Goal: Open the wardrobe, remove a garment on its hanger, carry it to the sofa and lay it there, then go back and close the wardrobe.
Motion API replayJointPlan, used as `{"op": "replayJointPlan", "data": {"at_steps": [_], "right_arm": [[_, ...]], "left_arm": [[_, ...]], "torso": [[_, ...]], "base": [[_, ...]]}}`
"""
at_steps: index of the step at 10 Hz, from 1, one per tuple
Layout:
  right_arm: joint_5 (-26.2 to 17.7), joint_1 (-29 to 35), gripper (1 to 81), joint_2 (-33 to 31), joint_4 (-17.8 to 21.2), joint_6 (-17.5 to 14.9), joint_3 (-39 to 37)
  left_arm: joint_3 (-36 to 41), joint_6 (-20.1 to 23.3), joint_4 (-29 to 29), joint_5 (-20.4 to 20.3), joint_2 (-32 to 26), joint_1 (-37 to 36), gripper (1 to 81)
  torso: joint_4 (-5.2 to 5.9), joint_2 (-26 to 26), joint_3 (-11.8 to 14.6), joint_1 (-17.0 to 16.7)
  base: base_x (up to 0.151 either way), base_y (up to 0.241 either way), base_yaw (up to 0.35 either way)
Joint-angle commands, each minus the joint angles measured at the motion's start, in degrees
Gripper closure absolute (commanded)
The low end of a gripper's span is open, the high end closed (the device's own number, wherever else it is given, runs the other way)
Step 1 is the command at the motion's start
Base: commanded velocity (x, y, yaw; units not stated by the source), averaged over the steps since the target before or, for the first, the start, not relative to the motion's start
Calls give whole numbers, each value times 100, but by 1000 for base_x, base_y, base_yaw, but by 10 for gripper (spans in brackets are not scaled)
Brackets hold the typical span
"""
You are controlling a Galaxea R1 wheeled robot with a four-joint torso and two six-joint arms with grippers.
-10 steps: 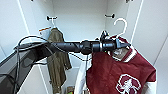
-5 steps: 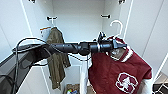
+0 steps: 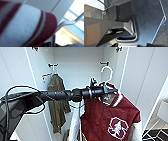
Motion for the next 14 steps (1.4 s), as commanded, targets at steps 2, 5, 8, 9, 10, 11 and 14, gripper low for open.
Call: {"op": "replayJointPlan", "data": {"at_steps": [2, 5, 8, 9, 10, 11, 14], "right_arm": [[-286, 149, 10, 46, -59, -13, 62], [-286, 149, 10, 46, -59, -13, 62], [-286, 149, 10, 46, -59, -13, 80], [-286, 149, 10, 46, -68, -13, 80], [-294, 149, 10, 46, -76, -13, 80], [-286, 149, 10, 46, -77, -13, 80], [-286, 149, 10, 37, -59, -13, 53]], "left_arm": [[109, 127, 115, -428, 22, -1104, 811], [249, 127, 115, -507, -136, -1051, 811], [381, 128, 115, -516, -233, -1033, 811], [407, 127, 115, -524, -259, -1007, 811], [434, 136, 124, -568, -295, -946, 811], [495, 136, 124, -568, -356, -893, 811], [1004, 145, 185, -481, -847, -683, 811]], "torso": [[0, 0, 0, 0], [0, 0, 0, 0], [0, 0, 0, 0], [0, 0, 0, 0], [0, 0, 0, 0], [0, 0, 0, -2], [2, -5, 2, -13]], "base": [[-107, 0, 0], [-111, 0, 0], [-111, 0, 0], [-111, 0, 0], [-88, 0, 0], [-70, 0, 0], [0, 0, 0]]}}
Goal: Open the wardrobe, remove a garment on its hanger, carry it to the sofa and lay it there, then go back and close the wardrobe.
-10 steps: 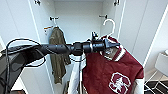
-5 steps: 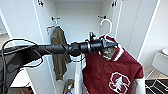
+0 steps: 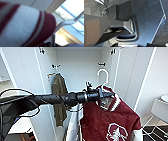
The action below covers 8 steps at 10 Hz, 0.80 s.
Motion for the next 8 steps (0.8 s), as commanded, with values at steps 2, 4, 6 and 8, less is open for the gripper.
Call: {"op": "replayJointPlan", "data": {"at_steps": [2, 4, 6, 8], "right_arm": [[-271, 192, 10, 11, -68, -13, 79], [-271, 201, 10, -7, -77, -13, 88], [-271, 218, 10, -16, -68, -13, 88], [-262, 245, 10, -16, -68, -13, 88]], "left_arm": [[722, 127, 427, -354, -824, -567, 811], [952, 127, 621, -363, -1143, -312, 811], [961, 127, 666, -354, -1101, -153, 811], [873, 118, 649, -345, -925, -153, 811]], "torso": [[2, 0, 0, 2], [0, 0, 0, 0], [2, 0, 0, 2], [2, 0, 0, 0]], "base": [[0, 0, 0], [0, 0, 0], [0, 0, 0], [0, 0, 0]]}}
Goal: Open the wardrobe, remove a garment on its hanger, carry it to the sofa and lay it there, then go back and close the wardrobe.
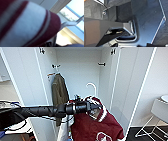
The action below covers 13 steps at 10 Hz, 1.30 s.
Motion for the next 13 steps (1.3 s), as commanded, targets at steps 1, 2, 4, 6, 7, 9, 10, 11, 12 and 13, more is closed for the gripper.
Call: {"op": "replayJointPlan", "data": {"at_steps": [1, 2, 4, 6, 7, 9, 10, 11, 12, 13], "right_arm": [[-267, 199, 10, 17, -54, -10, 60], [-267, 207, 10, 8, -54, -10, 60], [-267, 199, 10, 8, -54, -10, 60], [-276, 216, 10, 8, -46, -10, 60], [-276, 207, 10, 8, -46, -10, 60], [-276, 199, 10, 8, -46, -10, 60], [-276, 199, 10, 8, -46, -10, 60], [-276, 199, 10, 8, -46, -10, 60], [-276, 199, 10, 8, -54, -10, 60], [-276, 190, 10, 8, -54, -10, 60]], "left_arm": [[21, 51, 82, -486, 187, -1050, 811], [3, 42, 56, -486, 223, -1059, 811], [-23, 42, 39, -486, 249, -1032, 811], [-32, 42, 38, -548, 206, -997, 811], [-32, 33, 38, -565, 188, -988, 811], [-32, 33, 47, -688, 152, -936, 811], [-32, 33, 47, -732, 135, -927, 811], [-32, 16, 38, -732, 126, -927, 811], [-32, 16, 38, -732, 109, -927, 811], [-32, 7, 38, -741, 100, -927, 811]], "torso": [[0, 0, 0, 0], [0, 0, 0, 0], [0, 0, 0, 0], [0, 0, 0, 0], [0, 0, 0, 0], [0, 0, 0, 0], [0, 0, 0, 0], [0, 0, 0, 0], [0, 0, 0, 0], [0, 0, 0, 0]], "base": [[0, 0, 0], [0, 0, 0], [0, 0, 0], [0, 0, 0], [0, 0, 0], [0, 0, 0], [0, 0, 0], [0, 0, 0], [0, 0, 0], [0, 0, 0]]}}
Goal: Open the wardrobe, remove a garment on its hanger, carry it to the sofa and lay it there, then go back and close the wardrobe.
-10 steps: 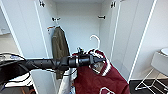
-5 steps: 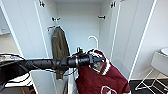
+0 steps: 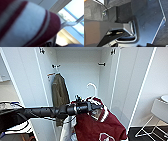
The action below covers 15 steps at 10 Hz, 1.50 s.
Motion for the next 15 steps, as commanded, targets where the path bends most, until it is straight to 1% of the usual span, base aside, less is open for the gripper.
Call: {"op": "replayJointPlan", "data": {"at_steps": [1, 3, 7, 9, 12, 14, 15], "right_arm": [[-277, 168, 10, 11, -57, -10, 60], [-277, 168, 10, 11, -57, -10, 60], [-277, 150, 10, 11, -66, -10, 60], [-277, 141, 10, 11, -66, -45, 60], [-242, 80, 10, -24, -83, -89, 60], [-163, 1, 10, -42, -136, -98, 60], [-154, -61, 10, -51, -259, -98, 61]], "left_arm": [[75, 52, 41, -541, -8, -1050, 811], [58, 43, 41, -612, -16, -1050, 811], [145, 43, 76, -595, -60, -1050, 811], [216, 52, 102, -515, -60, -1050, 811], [216, 61, 137, -498, -157, -927, 811], [225, 61, 190, -472, -183, -884, 811], [242, 61, 190, -366, -149, -883, 811]], "torso": [[0, 0, 0, 0], [0, 0, 0, 0], [0, 0, 0, 0], [0, 0, 0, -2], [0, 0, 0, 0], [0, 0, 0, 0], [0, 0, 0, 0]], "base": [[0, 0, 0], [0, 0, -59], [0, 0, -233], [0, 0, -236], [0, 0, -236], [0, 0, -236], [0, 0, -236]]}}
